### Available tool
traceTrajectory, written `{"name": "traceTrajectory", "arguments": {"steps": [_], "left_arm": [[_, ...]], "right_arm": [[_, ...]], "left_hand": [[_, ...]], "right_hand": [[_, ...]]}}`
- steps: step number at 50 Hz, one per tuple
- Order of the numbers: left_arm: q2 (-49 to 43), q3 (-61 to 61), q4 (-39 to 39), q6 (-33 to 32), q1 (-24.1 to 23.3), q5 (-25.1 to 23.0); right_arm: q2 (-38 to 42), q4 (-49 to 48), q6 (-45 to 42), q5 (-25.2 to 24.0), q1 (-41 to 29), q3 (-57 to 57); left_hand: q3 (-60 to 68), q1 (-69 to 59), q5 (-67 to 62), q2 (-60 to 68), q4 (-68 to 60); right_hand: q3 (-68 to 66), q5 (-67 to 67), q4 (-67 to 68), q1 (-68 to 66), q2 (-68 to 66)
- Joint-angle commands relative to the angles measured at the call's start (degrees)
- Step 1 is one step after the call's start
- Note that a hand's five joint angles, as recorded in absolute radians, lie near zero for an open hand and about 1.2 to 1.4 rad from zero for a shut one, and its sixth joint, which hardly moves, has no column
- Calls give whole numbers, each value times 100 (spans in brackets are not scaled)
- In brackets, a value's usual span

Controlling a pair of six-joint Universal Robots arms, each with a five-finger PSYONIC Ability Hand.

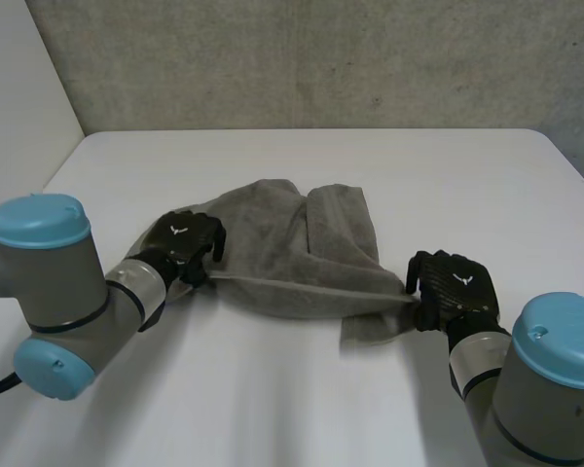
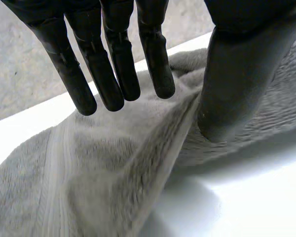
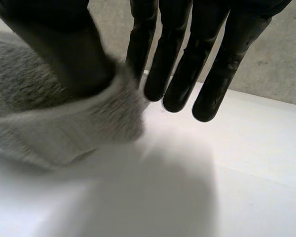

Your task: Fold the towel.

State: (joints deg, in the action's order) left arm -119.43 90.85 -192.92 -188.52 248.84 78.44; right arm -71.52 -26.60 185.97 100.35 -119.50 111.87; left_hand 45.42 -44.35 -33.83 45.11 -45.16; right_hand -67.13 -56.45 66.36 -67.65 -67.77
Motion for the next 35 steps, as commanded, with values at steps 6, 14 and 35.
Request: {"name": "traceTrajectory", "arguments": {"steps": [6, 14, 35], "left_arm": [[-423, 3, -316, 0, -107, 391], [-458, -6, -597, -18, -98, 707], [-388, 144, -580, -88, 7, 936]], "right_arm": [[-467, -56, 18, -595, 392, 238], [-819, 14, 18, -841, 884, 326], [-1426, 23, -254, -1369, 2142, 317]], "left_hand": [[-475, 369, 316, -445, 449], [-459, 352, 300, -428, 433], [2334, -2440, -2493, 2364, -2360]], "right_hand": [[-1287, -1355, 1364, -1235, -1223], [-1287, -1355, 1364, -1235, -1223], [-1287, -1355, 1364, -1235, -1223]]}}
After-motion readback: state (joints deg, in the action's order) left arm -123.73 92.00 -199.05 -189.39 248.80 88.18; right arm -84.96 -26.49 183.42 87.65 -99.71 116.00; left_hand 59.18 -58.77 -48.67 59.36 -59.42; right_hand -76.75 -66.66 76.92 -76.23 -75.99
